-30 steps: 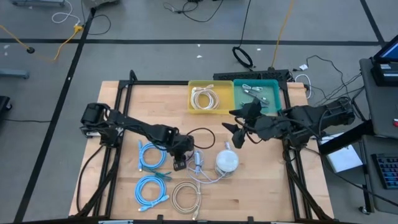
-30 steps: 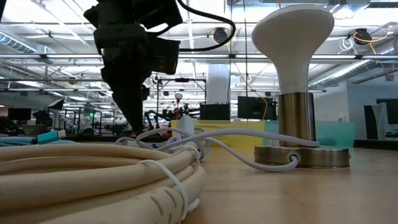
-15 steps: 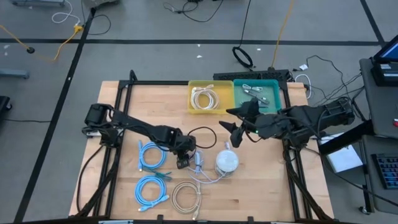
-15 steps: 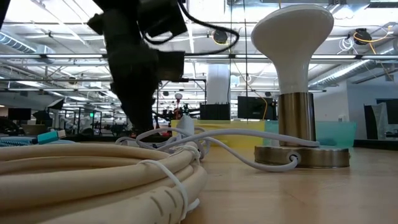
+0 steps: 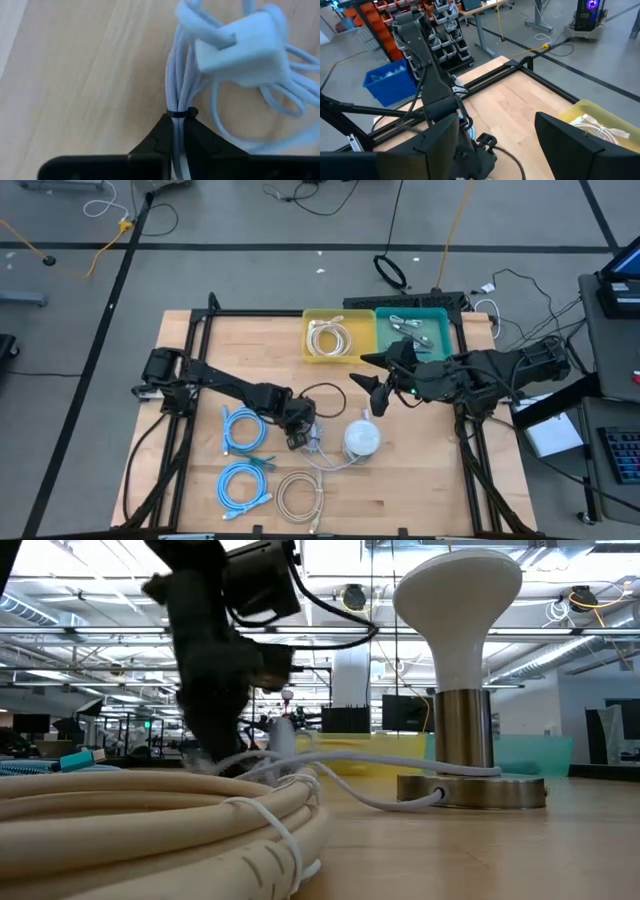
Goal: Pick & Place USB Port
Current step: Put the purple charger cable into the green bin
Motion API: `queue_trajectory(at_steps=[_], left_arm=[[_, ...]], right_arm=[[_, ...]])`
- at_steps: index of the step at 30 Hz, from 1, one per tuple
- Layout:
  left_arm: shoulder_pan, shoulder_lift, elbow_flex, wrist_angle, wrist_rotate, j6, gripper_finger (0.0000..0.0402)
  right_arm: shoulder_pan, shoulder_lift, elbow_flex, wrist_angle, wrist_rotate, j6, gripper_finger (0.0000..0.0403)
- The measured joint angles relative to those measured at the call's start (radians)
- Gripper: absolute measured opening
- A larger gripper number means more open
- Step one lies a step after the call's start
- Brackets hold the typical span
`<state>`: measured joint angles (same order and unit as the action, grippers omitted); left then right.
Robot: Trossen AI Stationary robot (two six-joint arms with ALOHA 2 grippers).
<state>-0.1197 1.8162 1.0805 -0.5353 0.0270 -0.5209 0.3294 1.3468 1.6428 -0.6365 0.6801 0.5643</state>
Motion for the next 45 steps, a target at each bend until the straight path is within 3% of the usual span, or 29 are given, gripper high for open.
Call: queue_trajectory(at_steps=[10,15,20,24,27,36,45], left_arm=[[0.061,-0.319,0.001,0.022,0.075,-0.089,0.0019],[0.037,-0.456,0.003,0.196,-0.036,-0.087,0.0019],[0.042,-0.56,0.005,0.439,-0.179,-0.111,0.0018],[0.049,-0.588,0.005,0.527,-0.208,-0.119,0.0018],[0.049,-0.59,0.005,0.538,-0.195,-0.118,0.0018],[0.019,-0.589,0.005,0.649,-0.202,-0.103,0.0018],[0.02,-0.57,0.005,0.683,-0.104,-0.12,0.0018]], right_arm=[[0.0,0.0,0.0,0.005,0.0,0.002,0.0254],[-0.009,-0.001,-0.053,0.119,-0.004,0.027,0.0254],[-0.055,0.0,-0.199,0.455,-0.151,0.079,0.0254],[-0.097,0.0,-0.342,0.816,-0.239,0.105,0.0254],[-0.122,0.0,-0.405,0.975,-0.267,0.106,0.0254],[-0.175,0.0,-0.423,0.992,-0.319,0.131,0.0254],[-0.2,0.0,-0.423,0.991,-0.323,0.13,0.0254]])
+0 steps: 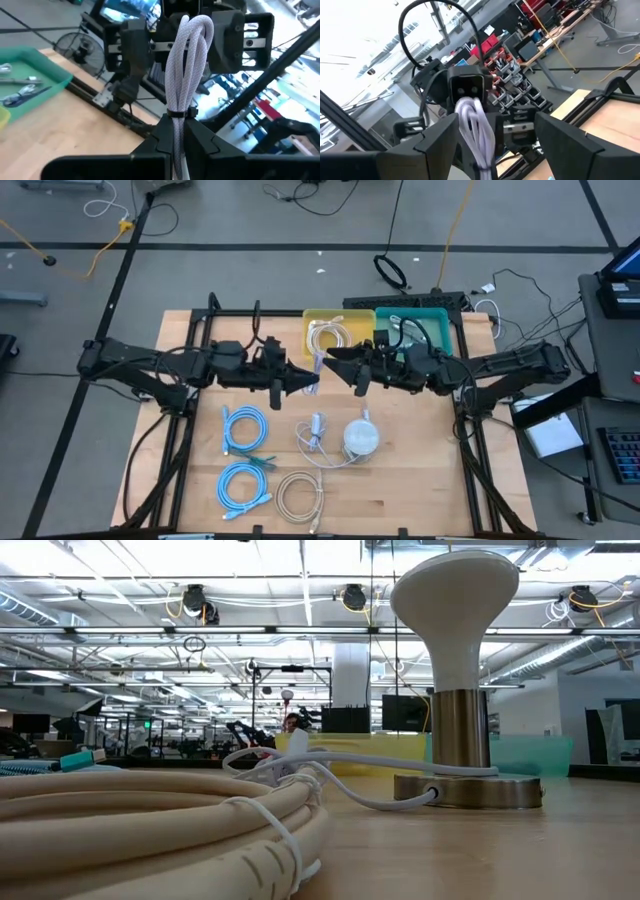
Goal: Pick & Place USB Port
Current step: Put the purple charger cable into the green bin
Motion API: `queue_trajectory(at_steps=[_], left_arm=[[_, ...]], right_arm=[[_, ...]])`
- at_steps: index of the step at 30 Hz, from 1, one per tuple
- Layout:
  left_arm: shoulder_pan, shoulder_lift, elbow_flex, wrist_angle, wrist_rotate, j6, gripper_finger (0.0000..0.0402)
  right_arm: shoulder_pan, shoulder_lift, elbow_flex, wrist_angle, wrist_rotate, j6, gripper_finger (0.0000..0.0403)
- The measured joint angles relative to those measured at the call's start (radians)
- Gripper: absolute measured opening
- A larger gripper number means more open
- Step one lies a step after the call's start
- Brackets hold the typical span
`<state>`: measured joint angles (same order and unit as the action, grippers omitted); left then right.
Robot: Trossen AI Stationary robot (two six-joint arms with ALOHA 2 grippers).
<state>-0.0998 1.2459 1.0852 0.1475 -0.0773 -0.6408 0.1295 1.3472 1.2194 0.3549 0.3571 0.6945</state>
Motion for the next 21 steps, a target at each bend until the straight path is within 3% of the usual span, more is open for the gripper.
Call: queue_trajectory(at_steps=[14,17,21], left_arm=[[0.063,0.065,0.001,0.064,0.111,-0.05,0.0018],[0.062,0.065,0.0,0.065,0.111,-0.054,0.0018],[0.063,0.059,0.0,0.067,0.152,-0.046,0.0047]], right_arm=[[0.0,0.041,0.0,0.029,-0.048,0.041,0.024],[0.0,0.043,0.001,0.031,-0.048,0.037,0.0192],[-0.005,0.037,0.001,0.004,-0.047,-0.026,0.0064]])
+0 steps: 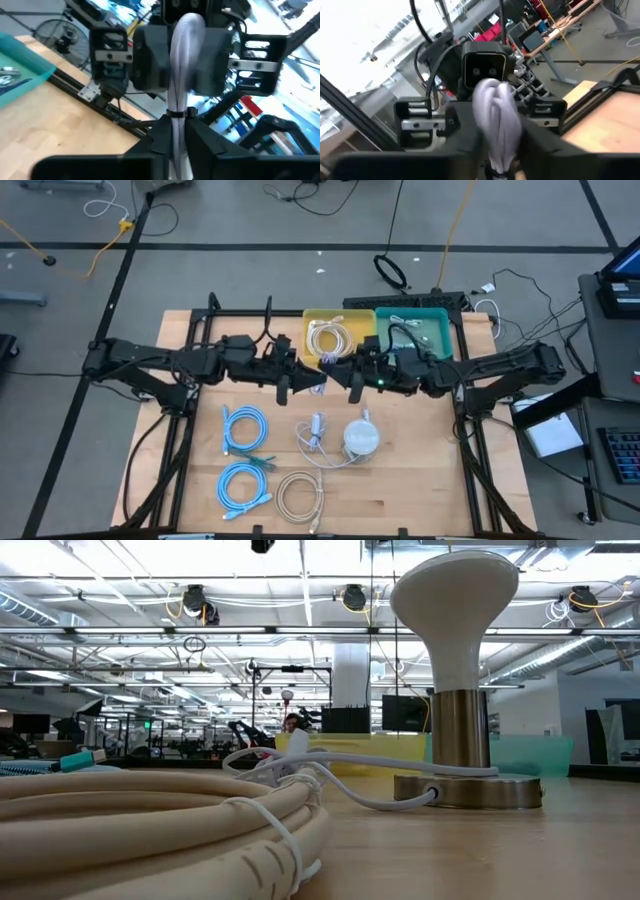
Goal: Pick & Place USB Port
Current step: Put the purple charger cable into the green bin
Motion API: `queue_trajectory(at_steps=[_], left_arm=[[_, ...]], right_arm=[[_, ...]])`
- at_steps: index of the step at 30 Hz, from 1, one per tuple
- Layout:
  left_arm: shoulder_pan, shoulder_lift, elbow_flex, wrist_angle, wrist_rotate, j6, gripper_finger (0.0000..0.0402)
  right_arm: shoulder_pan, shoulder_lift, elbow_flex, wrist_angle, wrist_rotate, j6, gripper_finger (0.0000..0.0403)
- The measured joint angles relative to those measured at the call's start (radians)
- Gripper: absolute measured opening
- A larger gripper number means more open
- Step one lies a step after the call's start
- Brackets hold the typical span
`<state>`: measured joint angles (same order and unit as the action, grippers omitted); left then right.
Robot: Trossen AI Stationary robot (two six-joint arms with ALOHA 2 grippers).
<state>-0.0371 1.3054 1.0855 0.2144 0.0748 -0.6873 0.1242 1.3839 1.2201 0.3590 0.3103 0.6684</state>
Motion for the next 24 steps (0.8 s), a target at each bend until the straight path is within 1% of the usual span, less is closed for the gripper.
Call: queue_trajectory(at_steps=[1,2,4,6,7,9,11,13,15,19,20,22,24], left_arm=[[0.001,-0.008,0.0,-0.004,0.014,0.002,0.006],[0.001,-0.018,0.0,-0.006,0.031,0.0,0.0073],[0.006,-0.033,0.0,-0.017,0.072,-0.005,0.0093],[0.007,-0.049,0.0,-0.079,0.13,-0.02,0.0106],[0.004,-0.062,0.0,-0.138,0.16,-0.024,0.0109],[-0.003,-0.08,0.003,-0.23,0.2,-0.025,0.0111],[-0.022,-0.106,0.001,-0.373,0.19,-0.019,0.0111],[-0.044,-0.11,0.0,-0.444,0.146,-0.014,0.0109],[-0.071,-0.124,0.0,-0.505,0.1,-0.014,0.0106],[-0.112,-0.133,0.003,-0.493,0.015,-0.014,0.0105],[-0.117,-0.13,0.002,-0.499,-0.001,-0.015,0.0105],[-0.123,-0.128,0.001,-0.503,-0.02,-0.015,0.0105],[-0.123,-0.13,0.001,-0.5,-0.025,-0.015,0.0105]], right_arm=[[-0.004,-0.006,0.0,-0.014,-0.001,-0.024,0.0035],[-0.011,-0.014,0.0,-0.023,-0.001,-0.046,0.0022],[-0.033,-0.048,0.001,-0.108,0.01,-0.075,0.002],[-0.074,-0.098,0.002,-0.233,0.047,-0.129,0.0015],[-0.097,-0.132,0.002,-0.319,0.081,-0.169,0.0014],[-0.149,-0.196,0.005,-0.514,0.188,-0.263,0.0014],[-0.215,-0.257,0.026,-0.721,0.298,-0.33,0.0014],[-0.302,-0.307,0.036,-0.865,0.347,-0.387,0.0014],[-0.402,-0.335,0.036,-0.978,0.352,-0.459,0.0014],[-0.594,-0.315,0.033,-1.119,0.341,-0.619,0.0014],[-0.634,-0.299,0.033,-1.128,0.323,-0.662,0.0014],[-0.705,-0.252,0.034,-1.129,0.252,-0.753,0.0014],[-0.745,-0.195,0.033,-1.126,0.196,-0.847,0.0014]])
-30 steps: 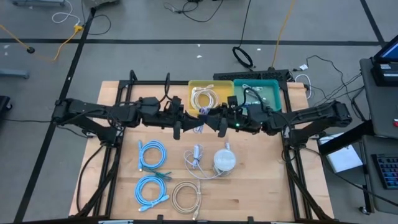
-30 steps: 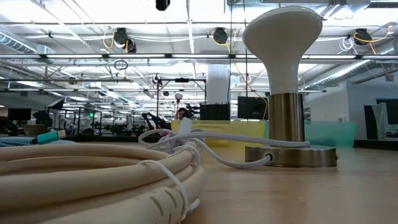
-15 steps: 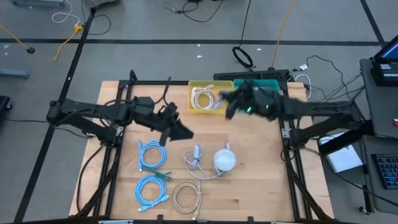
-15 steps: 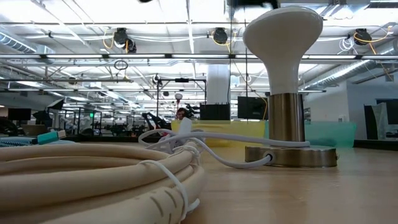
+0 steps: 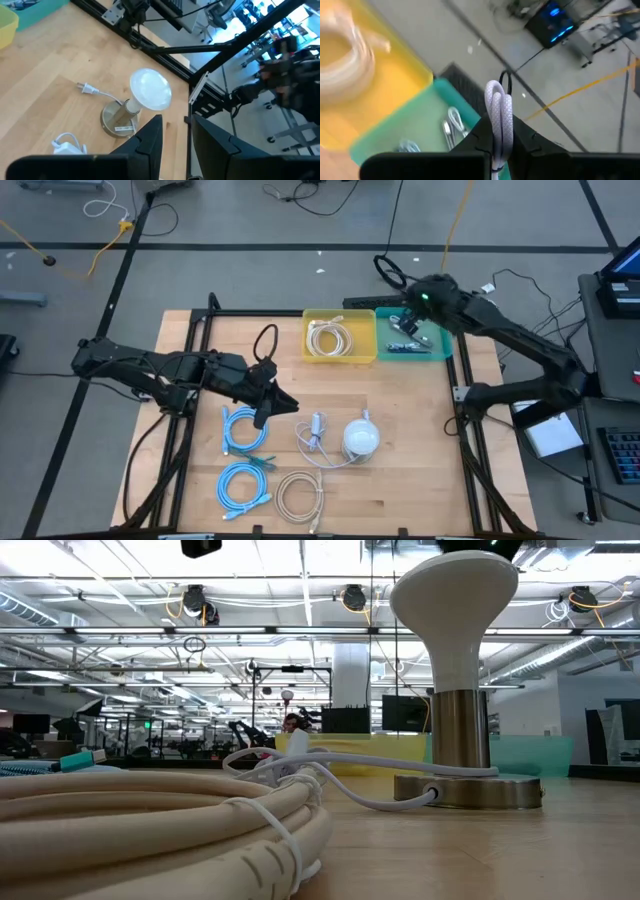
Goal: Pick & Place USB Port
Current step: Put the purple charger cable into the green bin, then put the green and black charger cable into the green bin
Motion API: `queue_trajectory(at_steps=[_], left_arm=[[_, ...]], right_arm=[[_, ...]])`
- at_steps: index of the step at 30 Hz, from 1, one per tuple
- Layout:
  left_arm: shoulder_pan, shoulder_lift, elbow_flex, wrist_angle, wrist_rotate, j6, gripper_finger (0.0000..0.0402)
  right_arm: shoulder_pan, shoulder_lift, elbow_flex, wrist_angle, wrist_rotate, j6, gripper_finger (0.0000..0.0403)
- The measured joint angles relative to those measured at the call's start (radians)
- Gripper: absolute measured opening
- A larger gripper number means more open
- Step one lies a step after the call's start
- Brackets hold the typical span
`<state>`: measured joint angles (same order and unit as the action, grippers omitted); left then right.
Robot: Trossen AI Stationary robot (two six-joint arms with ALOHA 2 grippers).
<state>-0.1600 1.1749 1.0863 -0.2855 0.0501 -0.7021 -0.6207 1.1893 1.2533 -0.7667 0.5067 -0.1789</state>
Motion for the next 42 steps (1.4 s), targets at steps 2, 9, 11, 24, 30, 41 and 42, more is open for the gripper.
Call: queue_trajectory(at_steps=[2,9,11,24,30,41,42], left_arm=[[0.0,0.0,0.0,0.0,-0.004,0.0,0.0105],[-0.014,0.0,0.0,-0.002,-0.013,-0.028,0.0106],[-0.031,0.0,0.0,-0.002,-0.03,-0.035,0.0106],[-0.098,0.001,0.0,-0.034,-0.145,-0.06,0.0106],[-0.085,0.001,0.0,-0.034,-0.156,-0.06,0.0106],[-0.046,0.001,0.0,-0.034,-0.15,-0.06,0.0106],[-0.043,0.001,0.0,-0.035,-0.14,-0.06,0.0106]], right_arm=[[-0.018,0.066,0.0,0.005,-0.024,-0.087,0.0014],[-0.02,0.283,-0.012,-0.135,-0.038,-0.341,0.0014],[-0.013,0.31,-0.041,-0.137,-0.036,-0.393,0.0014],[0.02,0.247,-0.314,0.045,0.045,-0.522,0.0014],[0.021,0.188,-0.374,0.088,0.099,-0.488,0.0057],[0.064,0.066,-0.38,0.187,0.284,-0.323,0.017],[0.082,0.053,-0.374,0.194,0.311,-0.303,0.0175]])
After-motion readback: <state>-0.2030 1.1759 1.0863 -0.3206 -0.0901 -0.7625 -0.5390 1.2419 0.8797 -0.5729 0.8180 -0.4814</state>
